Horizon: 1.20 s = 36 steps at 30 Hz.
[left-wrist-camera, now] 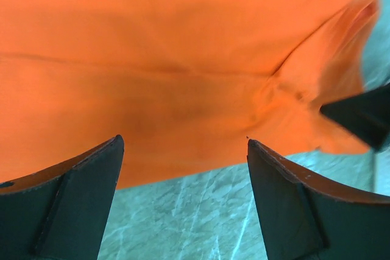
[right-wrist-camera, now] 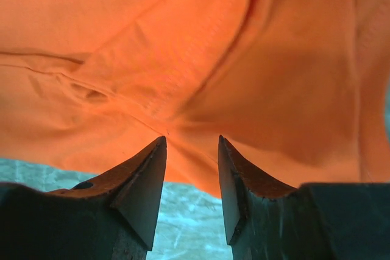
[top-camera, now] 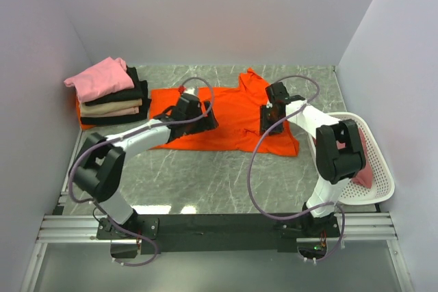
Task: Fold and stack the t-shirts
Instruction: Fold the tshirt
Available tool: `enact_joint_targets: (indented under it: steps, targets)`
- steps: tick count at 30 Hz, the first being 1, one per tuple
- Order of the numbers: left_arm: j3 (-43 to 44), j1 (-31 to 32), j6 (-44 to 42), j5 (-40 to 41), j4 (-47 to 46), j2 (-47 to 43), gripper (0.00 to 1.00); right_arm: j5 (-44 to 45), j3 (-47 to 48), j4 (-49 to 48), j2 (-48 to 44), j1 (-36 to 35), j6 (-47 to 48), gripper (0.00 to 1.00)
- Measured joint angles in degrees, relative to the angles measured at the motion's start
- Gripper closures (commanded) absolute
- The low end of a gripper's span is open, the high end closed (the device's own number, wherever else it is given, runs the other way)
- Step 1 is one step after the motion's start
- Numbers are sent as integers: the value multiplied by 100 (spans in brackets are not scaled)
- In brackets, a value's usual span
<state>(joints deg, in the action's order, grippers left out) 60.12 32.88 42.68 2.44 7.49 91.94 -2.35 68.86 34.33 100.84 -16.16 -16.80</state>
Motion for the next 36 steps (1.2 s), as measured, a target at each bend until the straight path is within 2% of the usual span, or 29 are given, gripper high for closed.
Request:
enact_joint_targets:
  steps: [5, 15, 17, 20, 24, 27, 33, 35, 36]
  targets:
    - [-177, 282, 98, 7, -245, 433, 12, -195, 11, -208, 125, -9, -7, 54]
    - [-592, 374, 197, 140, -608, 610, 12, -356, 136, -415, 601, -9, -31, 55]
    - [-684, 389, 203, 160, -636, 614, 12, -374, 136, -433, 625, -9, -31, 59]
    - [-763, 400, 212, 201, -734, 614, 12, -398, 140, -461, 627, -9, -44, 71]
    - [-870, 407, 225, 236, -894, 590, 12, -435, 306, -437, 702, -9, -37, 96]
    - [-1003, 409, 264, 262, -1064, 535, 12, -437, 601, -352, 824, -9, -26, 99]
    - [-1261, 413, 369, 328, -1405, 433, 12, -415, 1493, -28, 1086, -9, 0, 98]
    - [-1314, 413, 378, 345, -1473, 417, 12, -424, 1873, 55, 1211, -9, 20, 92]
    - [-1331, 415, 382, 348, -1502, 413, 12, -448, 2070, 116, 1300, -9, 39, 85]
